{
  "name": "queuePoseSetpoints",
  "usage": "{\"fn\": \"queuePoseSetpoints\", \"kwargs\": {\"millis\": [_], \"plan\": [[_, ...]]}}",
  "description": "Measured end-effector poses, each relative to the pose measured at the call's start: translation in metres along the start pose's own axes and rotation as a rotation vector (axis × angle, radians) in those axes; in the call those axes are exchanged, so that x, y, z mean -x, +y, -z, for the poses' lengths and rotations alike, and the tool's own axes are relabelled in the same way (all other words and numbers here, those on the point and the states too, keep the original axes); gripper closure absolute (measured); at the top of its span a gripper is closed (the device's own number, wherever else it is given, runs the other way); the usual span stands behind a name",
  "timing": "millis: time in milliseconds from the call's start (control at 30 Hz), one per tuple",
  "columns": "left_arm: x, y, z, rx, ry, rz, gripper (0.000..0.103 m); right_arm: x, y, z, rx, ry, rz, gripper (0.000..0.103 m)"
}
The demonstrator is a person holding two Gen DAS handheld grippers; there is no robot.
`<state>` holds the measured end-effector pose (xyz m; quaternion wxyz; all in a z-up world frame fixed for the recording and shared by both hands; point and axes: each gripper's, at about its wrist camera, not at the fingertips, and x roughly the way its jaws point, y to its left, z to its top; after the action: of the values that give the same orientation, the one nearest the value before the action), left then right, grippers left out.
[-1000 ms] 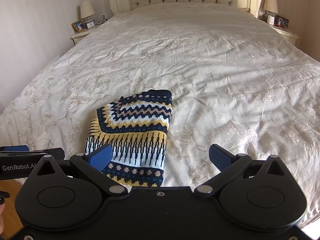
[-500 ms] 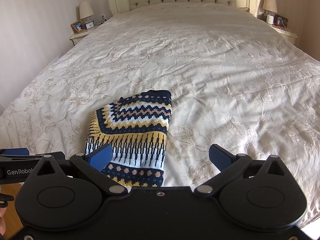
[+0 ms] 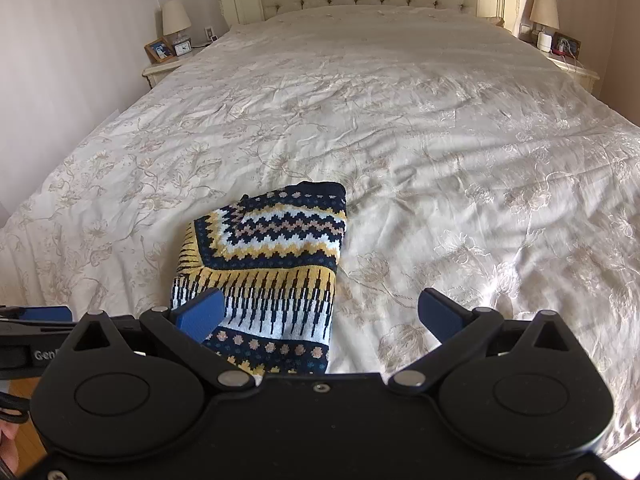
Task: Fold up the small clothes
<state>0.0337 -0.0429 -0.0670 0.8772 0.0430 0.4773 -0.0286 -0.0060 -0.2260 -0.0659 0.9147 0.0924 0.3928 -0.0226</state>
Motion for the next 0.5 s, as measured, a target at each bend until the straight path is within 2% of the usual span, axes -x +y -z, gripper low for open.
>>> {"fn": "queuePoseSetpoints", "kwargs": {"millis": [500], "plan": [[-0.004,-0.016,-0.004,-0.047,0.015,0.02,0.027,-0.005,-0.008,0.0,-0.045,0.008,0.016,0.001]]}}
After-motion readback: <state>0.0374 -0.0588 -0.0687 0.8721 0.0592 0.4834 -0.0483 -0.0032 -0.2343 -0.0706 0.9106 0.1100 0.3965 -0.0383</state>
